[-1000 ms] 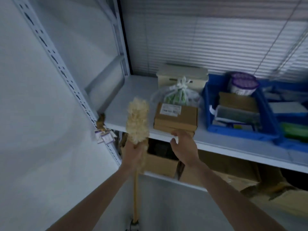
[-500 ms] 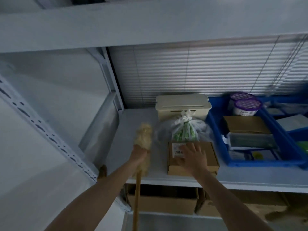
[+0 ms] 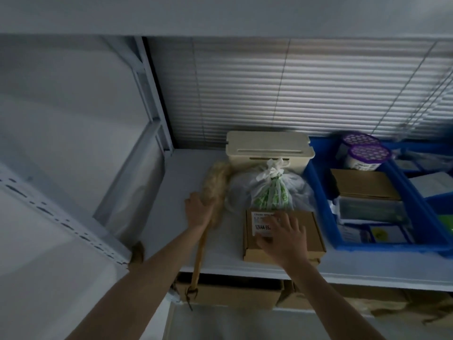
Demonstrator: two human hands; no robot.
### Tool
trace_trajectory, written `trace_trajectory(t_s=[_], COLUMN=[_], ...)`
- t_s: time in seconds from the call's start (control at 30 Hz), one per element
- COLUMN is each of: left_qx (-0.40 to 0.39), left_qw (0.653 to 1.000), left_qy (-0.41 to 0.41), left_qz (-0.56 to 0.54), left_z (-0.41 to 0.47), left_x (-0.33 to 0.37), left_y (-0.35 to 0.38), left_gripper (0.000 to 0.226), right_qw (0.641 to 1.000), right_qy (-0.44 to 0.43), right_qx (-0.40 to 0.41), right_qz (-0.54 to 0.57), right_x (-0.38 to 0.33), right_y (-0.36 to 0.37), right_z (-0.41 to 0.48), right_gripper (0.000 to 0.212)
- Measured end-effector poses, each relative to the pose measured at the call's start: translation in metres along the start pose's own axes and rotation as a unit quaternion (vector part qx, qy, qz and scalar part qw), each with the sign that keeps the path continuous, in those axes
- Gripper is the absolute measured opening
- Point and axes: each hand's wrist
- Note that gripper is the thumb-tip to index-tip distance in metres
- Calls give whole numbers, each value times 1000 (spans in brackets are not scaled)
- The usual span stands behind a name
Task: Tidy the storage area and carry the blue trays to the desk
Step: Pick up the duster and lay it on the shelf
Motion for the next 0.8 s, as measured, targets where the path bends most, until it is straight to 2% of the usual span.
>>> trace_trajectory(t_s=[0.07, 0.13, 0.2, 0.27, 0.3, 0.4, 0.63, 0.8], left_qx=[-1, -42, -66, -46, -32, -5, -23, -29], left_qw=[995, 985, 971, 970, 972, 975, 974, 979], left_qy=[33, 15, 29, 55, 62, 87, 97, 77], left_qz=[94, 168, 229, 232, 223, 205, 203, 189], left_z=[-33, -66, -82, -82, -80, -68, -17, -15], left_x=[-22, -49, -75, -89, -90, -79, -26, -30], left_y=[-11, -20, -23, -22, -22, -19, -2, 3], left_gripper=[60, 54, 34, 12, 9, 11, 25, 33], right_qw=[1000, 999, 999, 998, 997, 996, 996, 995], right_qy=[5, 9, 12, 15, 17, 17, 16, 14], right_qx=[12, 32, 50, 65, 71, 83, 85, 101], right_qz=[1, 5, 7, 5, 5, 2, -10, -2], right_x=[-1, -2, -5, -7, -8, -8, -6, -5], right_y=[2, 4, 7, 8, 9, 11, 15, 19], right_z=[-1, -3, -4, -4, -4, -3, 1, -1], right_gripper=[60, 60, 58, 55, 55, 55, 55, 53])
Point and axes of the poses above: each hand's wrist, its own z-axis towards the middle knuckle, its own y-axis out of the palm, x = y × z, and after that the axes turned 10 degrees about -y, right-handed
